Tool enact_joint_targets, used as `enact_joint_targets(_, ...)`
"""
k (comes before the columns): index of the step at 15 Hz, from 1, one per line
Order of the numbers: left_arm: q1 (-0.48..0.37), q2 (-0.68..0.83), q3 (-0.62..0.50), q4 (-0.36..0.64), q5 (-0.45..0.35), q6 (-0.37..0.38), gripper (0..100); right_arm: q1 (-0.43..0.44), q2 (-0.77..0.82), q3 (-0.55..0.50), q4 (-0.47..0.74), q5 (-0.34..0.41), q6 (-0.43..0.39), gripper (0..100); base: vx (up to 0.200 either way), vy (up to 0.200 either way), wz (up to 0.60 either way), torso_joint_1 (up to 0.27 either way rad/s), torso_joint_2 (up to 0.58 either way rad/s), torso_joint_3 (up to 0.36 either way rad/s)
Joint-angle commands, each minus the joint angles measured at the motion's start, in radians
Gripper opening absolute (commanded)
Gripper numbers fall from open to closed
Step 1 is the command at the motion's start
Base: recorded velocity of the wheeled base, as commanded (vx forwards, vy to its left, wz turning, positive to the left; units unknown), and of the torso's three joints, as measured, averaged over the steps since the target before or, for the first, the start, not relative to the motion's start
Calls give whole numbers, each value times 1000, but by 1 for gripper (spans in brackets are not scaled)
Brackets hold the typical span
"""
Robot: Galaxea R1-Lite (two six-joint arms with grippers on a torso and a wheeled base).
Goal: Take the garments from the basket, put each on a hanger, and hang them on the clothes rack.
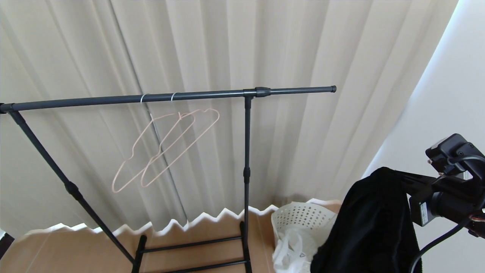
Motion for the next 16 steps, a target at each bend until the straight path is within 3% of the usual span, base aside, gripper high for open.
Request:
enact_joint_targets(1, 1, 0, 0, -1, 0, -1, 100, 0, 1, 0, -1, 0, 0, 0, 0, 200, 0, 12, 2, 7)
enact_joint_targets(8, 1, 0, 0, -1, 0, -1, 100, 0, 0, 7, -1, 0, 0, 0, 0, 200, 0, 6, 2, 2)
enact_joint_targets(11, -1, 0, 0, -1, 0, -1, 100, 2, -5, 16, -1, 0, -2, 0, -200, 0, 0, 4, 1, 2)
enact_joint_targets(16, 1, 0, 0, -1, 1, -1, 100, 3, 1, 49, -1, 3, -75, 0, 0, 0, 0, 0, 0, 0)
